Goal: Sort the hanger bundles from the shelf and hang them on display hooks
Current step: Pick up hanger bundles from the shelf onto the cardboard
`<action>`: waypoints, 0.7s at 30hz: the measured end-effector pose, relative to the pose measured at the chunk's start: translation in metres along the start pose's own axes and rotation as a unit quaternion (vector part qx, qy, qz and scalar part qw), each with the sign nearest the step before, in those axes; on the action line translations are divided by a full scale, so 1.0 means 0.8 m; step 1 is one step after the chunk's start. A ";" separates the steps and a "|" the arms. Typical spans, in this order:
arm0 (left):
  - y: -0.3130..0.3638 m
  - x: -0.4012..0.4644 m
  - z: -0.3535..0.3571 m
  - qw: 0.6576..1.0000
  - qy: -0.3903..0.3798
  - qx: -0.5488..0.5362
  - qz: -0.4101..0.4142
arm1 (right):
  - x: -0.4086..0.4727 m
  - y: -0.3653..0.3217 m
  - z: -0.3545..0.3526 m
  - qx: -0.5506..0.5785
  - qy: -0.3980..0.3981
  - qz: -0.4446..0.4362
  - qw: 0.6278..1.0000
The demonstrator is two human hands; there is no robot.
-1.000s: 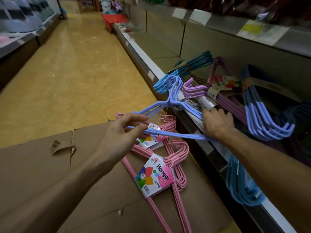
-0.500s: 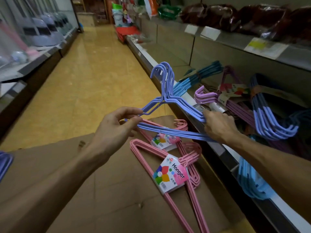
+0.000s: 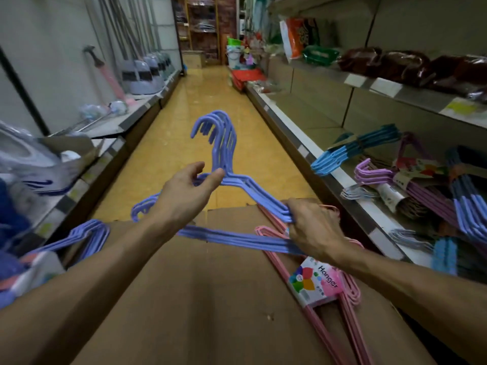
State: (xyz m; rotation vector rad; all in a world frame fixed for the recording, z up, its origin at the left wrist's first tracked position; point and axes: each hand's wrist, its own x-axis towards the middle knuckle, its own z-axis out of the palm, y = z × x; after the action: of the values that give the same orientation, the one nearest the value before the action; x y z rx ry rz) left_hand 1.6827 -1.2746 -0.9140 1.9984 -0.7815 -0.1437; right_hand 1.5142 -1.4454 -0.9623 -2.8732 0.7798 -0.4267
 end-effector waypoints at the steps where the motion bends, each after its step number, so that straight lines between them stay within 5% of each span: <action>1: -0.002 0.000 -0.008 1.000 -0.010 0.011 -0.003 | -0.004 -0.015 0.005 0.016 -0.001 -0.010 1.000; 9: -0.023 0.007 -0.075 0.996 -0.038 -0.046 -0.065 | -0.022 -0.097 0.042 0.087 -0.050 -0.023 0.995; 15: -0.031 0.017 -0.105 0.982 0.029 -0.158 -0.097 | -0.023 -0.146 0.057 0.161 -0.092 -0.026 0.982; 21: -0.057 0.020 -0.111 0.929 0.082 -0.310 -0.185 | -0.015 -0.165 0.077 0.261 -0.269 -0.042 0.926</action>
State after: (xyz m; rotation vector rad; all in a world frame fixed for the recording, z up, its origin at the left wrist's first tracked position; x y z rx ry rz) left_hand 1.7522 -1.2021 -0.8998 1.4995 -0.1966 -0.3867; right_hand 1.5857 -1.3228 -0.9968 -2.3405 0.3694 0.1395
